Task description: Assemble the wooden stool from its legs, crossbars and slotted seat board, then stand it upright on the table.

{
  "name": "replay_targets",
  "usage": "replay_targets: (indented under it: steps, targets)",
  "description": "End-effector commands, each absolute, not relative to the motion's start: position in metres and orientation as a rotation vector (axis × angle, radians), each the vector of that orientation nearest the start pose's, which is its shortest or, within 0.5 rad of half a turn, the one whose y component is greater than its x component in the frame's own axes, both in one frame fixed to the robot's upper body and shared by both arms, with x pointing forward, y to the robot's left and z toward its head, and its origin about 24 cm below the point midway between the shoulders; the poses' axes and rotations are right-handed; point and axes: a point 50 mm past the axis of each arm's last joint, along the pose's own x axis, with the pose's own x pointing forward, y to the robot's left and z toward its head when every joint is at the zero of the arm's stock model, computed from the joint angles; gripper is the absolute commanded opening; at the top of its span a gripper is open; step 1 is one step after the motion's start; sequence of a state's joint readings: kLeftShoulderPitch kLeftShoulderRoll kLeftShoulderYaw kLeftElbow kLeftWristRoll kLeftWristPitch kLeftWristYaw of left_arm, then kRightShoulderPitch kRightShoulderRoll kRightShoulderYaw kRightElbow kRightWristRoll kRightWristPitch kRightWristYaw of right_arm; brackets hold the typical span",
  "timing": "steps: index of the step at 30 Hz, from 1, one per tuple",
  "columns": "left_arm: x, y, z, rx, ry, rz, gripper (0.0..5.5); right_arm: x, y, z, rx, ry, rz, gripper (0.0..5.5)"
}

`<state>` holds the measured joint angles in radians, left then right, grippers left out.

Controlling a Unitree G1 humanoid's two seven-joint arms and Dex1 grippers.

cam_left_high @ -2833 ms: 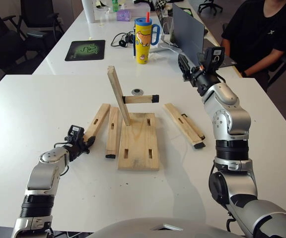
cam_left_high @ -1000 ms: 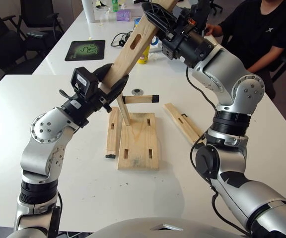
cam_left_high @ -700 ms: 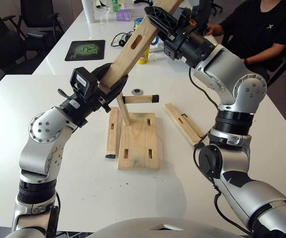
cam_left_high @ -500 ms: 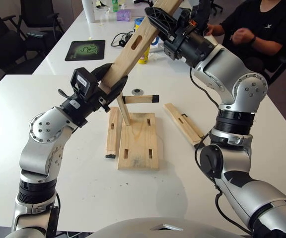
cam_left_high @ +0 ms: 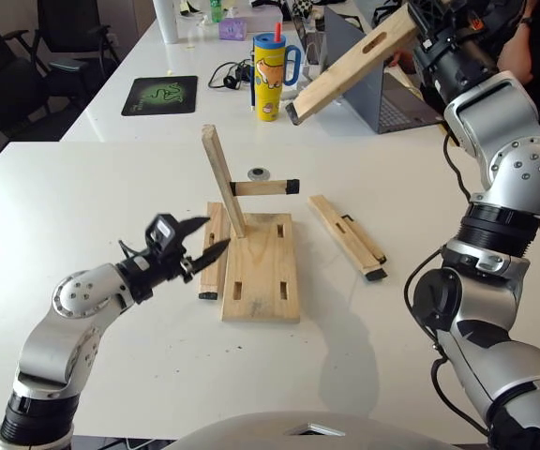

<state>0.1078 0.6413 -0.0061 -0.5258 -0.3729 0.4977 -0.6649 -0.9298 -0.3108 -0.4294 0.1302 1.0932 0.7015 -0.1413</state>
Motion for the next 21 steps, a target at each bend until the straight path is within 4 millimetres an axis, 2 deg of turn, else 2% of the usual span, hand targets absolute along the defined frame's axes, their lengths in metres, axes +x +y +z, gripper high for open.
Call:
replay_targets:
  steps: [1,6,14,21]
  targets:
    - [0.195,0.185,0.079,0.371,0.399,-0.868,2.86,0.349,-0.183,0.266,0.775,-0.161,0.365,1.05]
    - [0.181,0.171,0.065,0.364,0.467,-0.944,2.86,0.348,-0.179,0.262,0.780,-0.140,0.361,1.05]
    - [0.173,0.165,0.054,0.362,0.525,-0.960,2.86,0.347,-0.177,0.261,0.772,-0.133,0.374,1.05]
    - [0.164,0.146,0.044,0.286,0.555,-1.037,2.86,0.347,-0.179,0.260,0.764,-0.140,0.352,1.05]
